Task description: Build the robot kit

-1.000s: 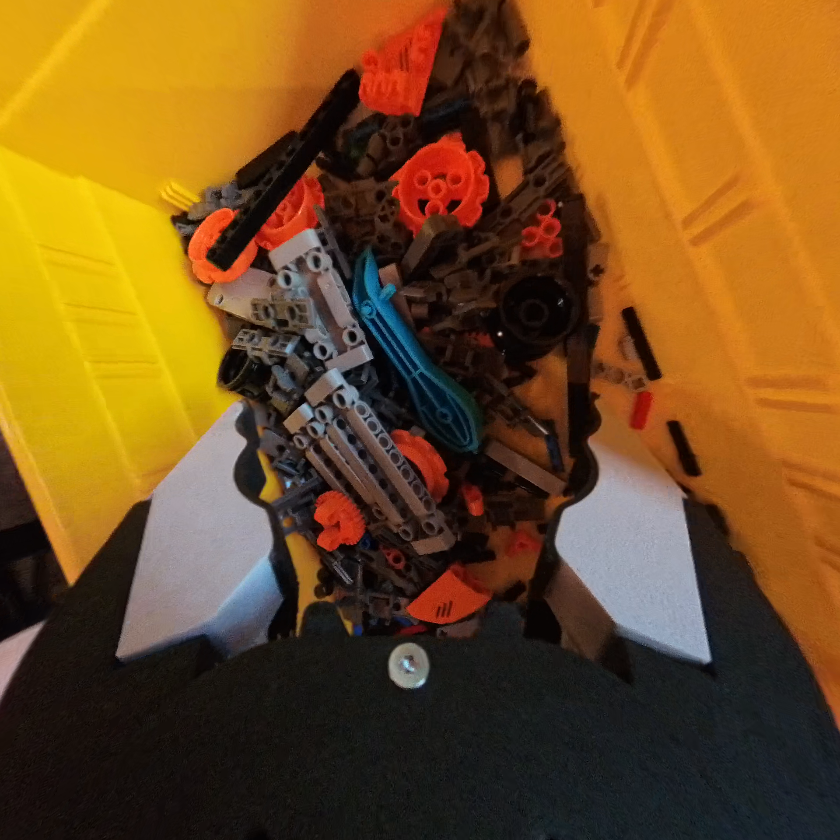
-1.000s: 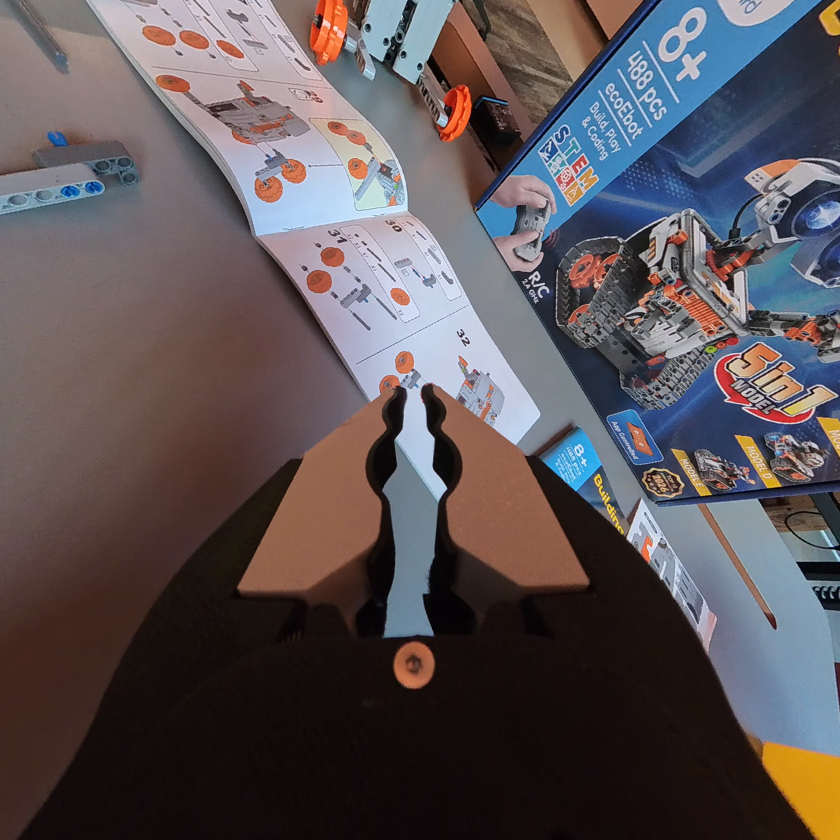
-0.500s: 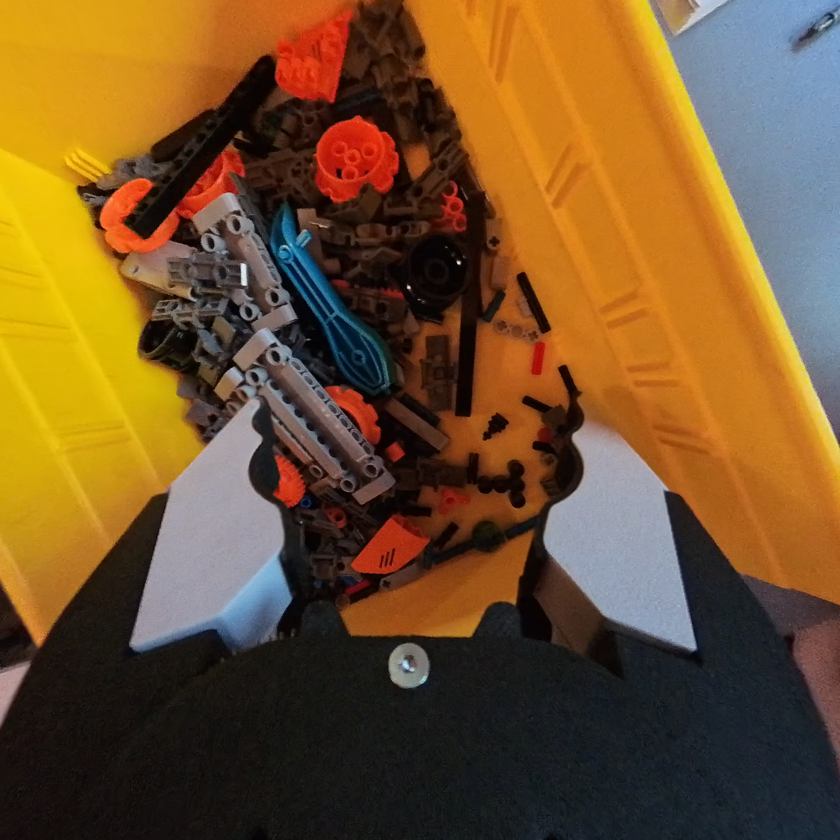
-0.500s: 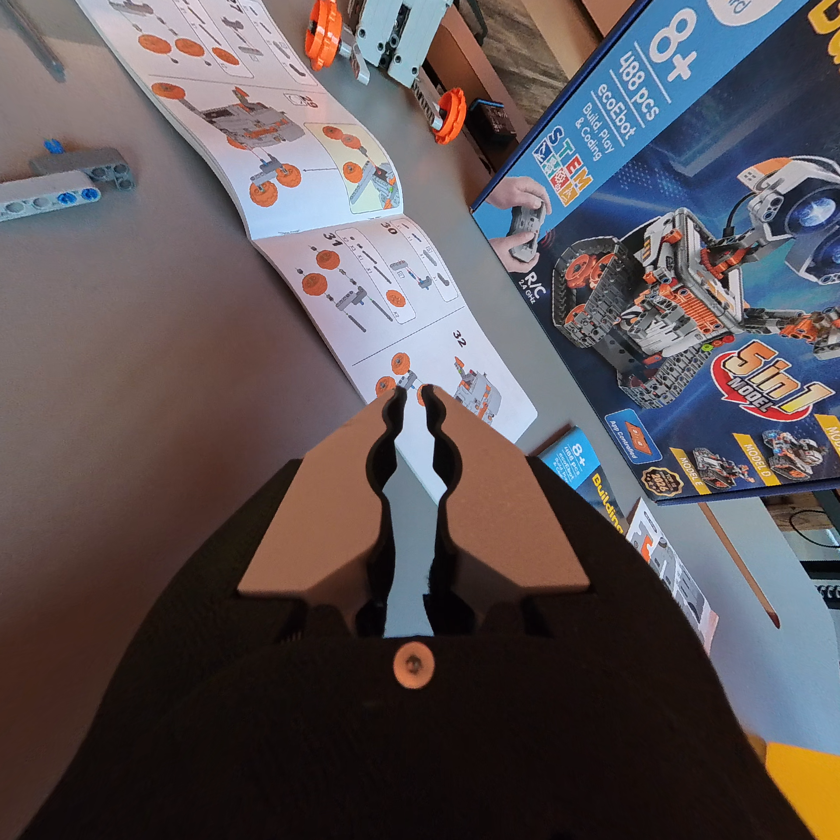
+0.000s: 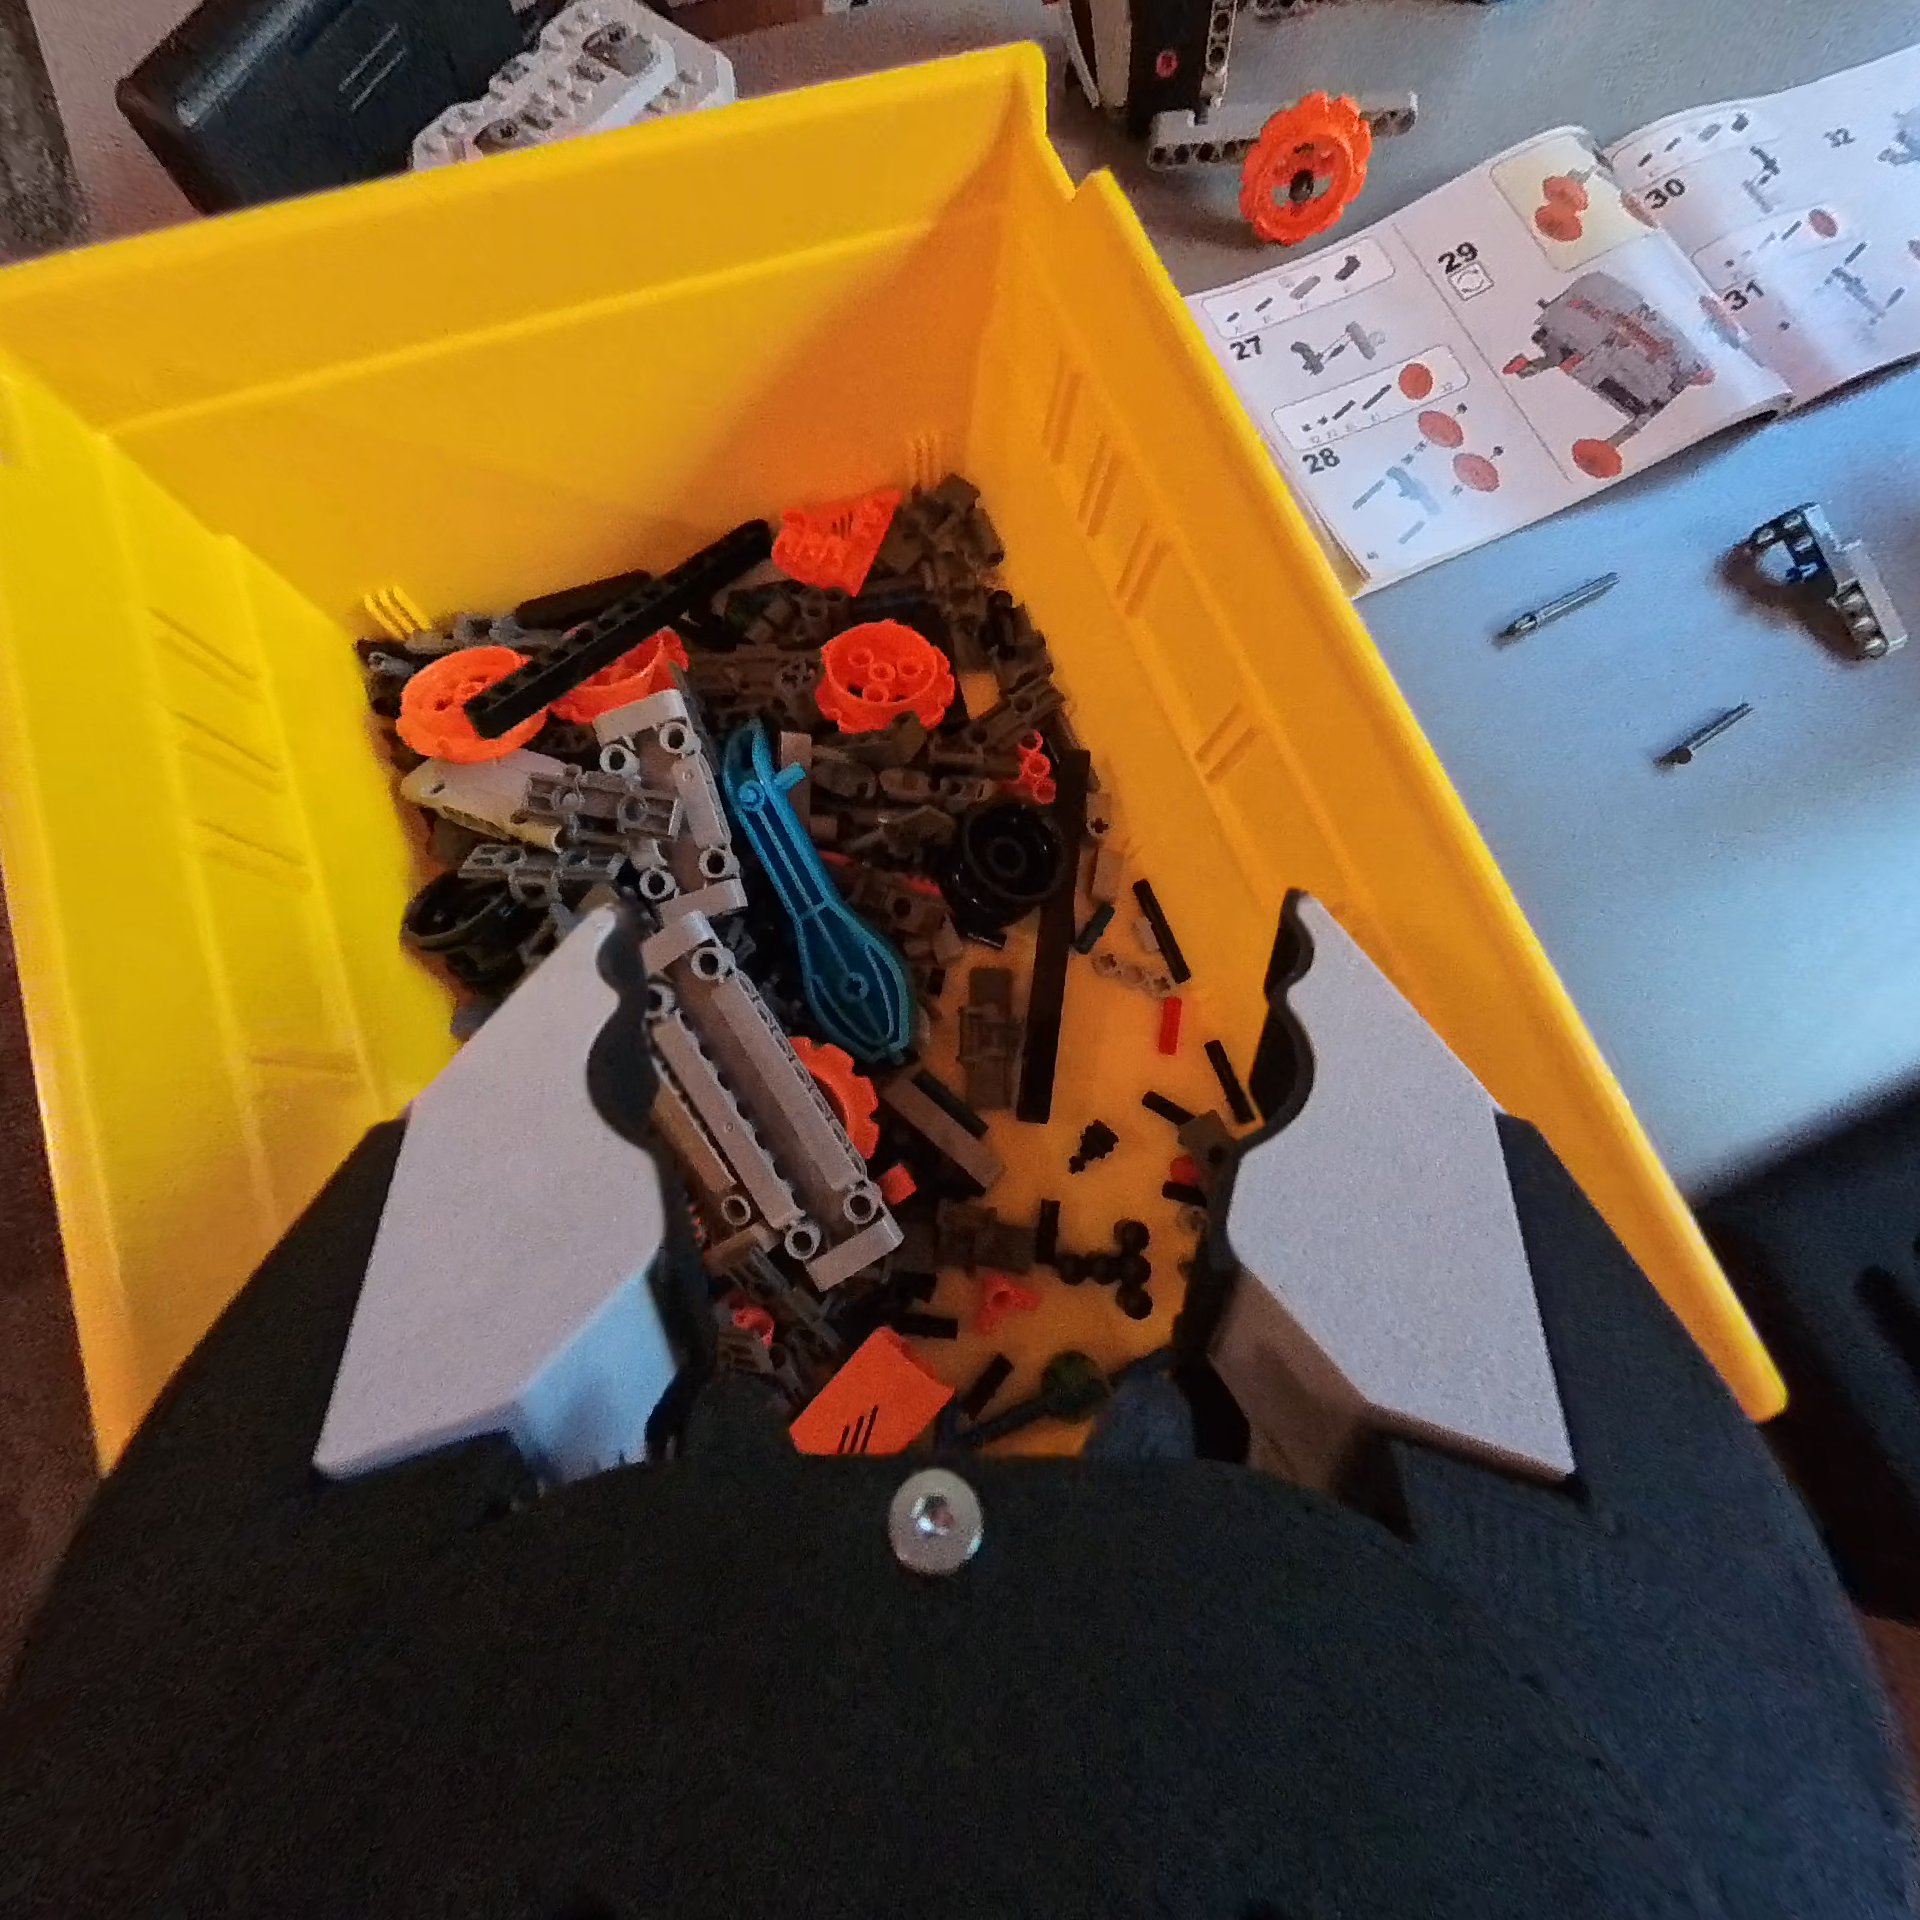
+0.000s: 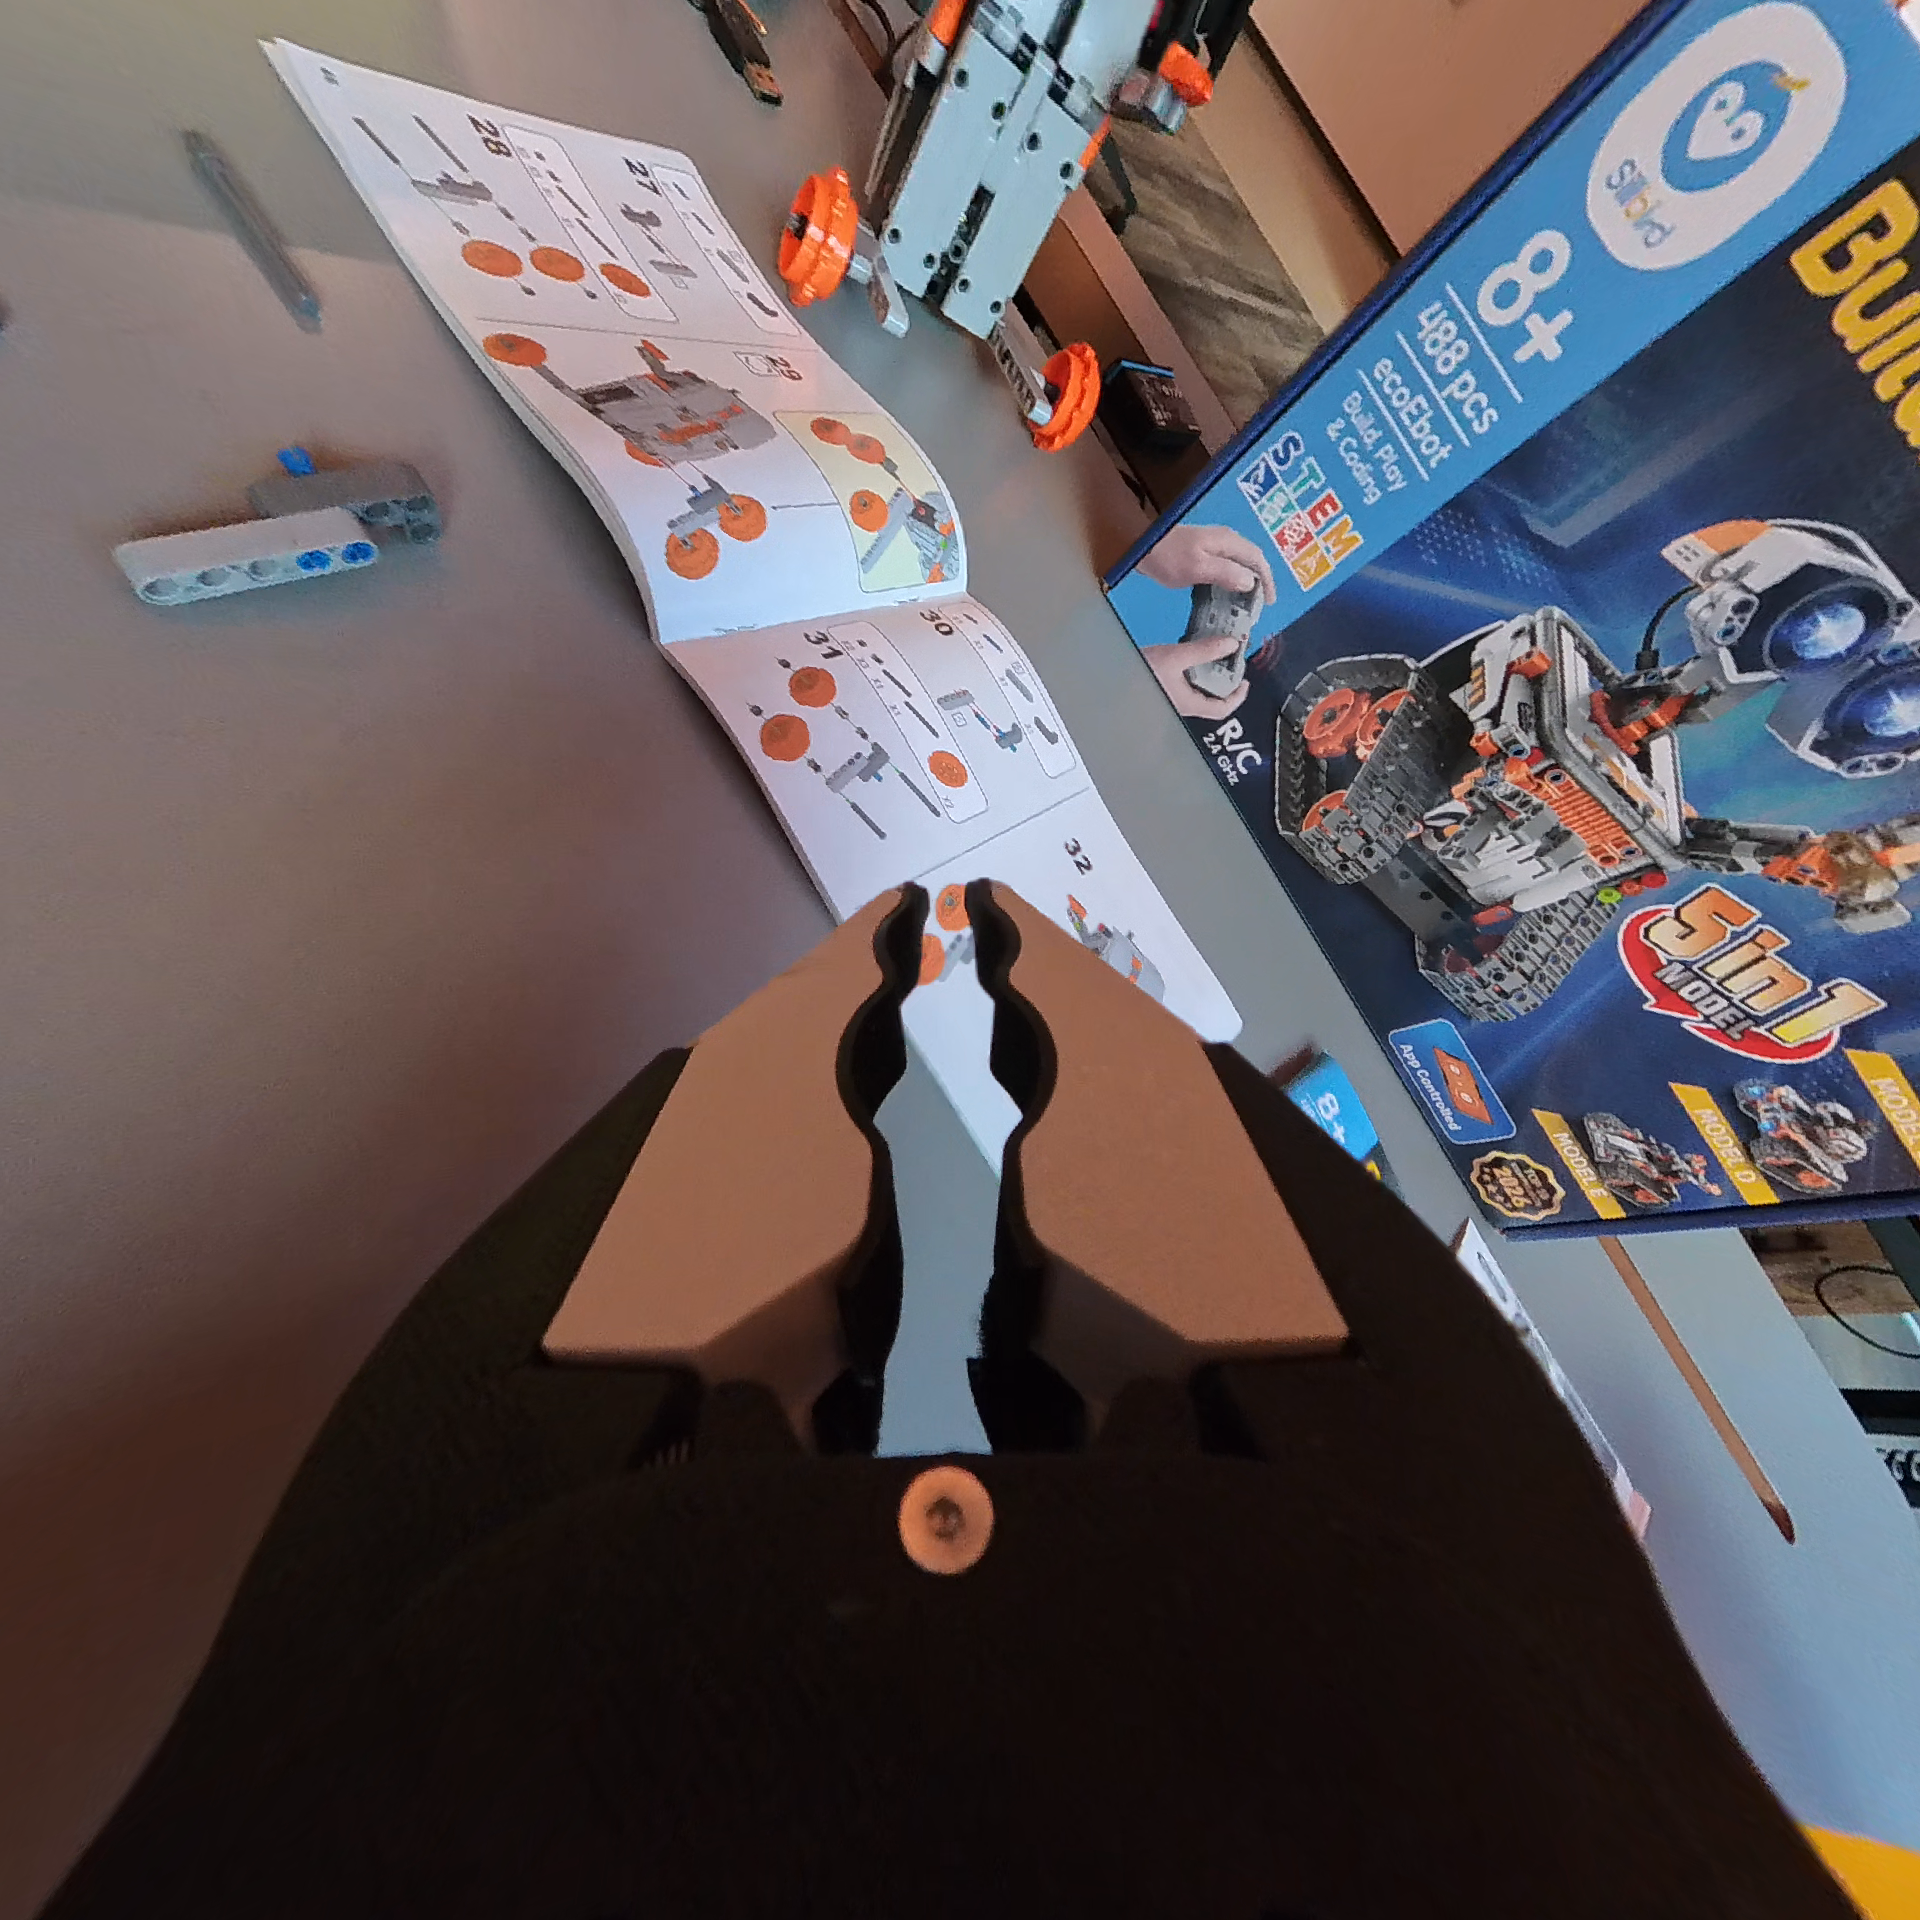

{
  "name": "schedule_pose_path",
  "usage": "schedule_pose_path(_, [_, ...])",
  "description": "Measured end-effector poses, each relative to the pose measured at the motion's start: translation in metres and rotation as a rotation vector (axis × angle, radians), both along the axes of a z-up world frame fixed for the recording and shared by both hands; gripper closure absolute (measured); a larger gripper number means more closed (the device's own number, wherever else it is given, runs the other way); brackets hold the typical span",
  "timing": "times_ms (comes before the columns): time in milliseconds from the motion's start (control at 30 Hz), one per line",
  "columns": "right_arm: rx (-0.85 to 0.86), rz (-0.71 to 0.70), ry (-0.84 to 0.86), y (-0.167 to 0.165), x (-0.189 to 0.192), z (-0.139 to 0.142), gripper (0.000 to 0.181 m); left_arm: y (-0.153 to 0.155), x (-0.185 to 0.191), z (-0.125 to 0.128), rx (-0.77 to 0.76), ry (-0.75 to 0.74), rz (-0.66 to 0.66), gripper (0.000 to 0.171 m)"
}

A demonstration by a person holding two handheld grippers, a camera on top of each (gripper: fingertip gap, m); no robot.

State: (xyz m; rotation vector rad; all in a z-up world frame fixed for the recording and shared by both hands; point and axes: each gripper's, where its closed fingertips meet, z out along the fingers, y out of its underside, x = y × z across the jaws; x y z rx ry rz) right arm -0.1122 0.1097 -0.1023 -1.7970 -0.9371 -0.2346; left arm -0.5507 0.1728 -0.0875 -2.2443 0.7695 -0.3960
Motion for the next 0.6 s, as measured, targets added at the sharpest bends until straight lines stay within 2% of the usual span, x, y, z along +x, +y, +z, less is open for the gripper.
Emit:
schedule_pose_path(267, [0.025,0.071,0.007,-0.010,-0.017,0.006,0.173,-0.007,0.029,0.023,0.022,-0.149,-0.057,0.066])
schedule_pose_path(600, [0.053,0.187,-0.014,-0.030,-0.054,0.008,0.173,-0.029,0.043,0.083,0.203,-0.275,-0.027,0.069])
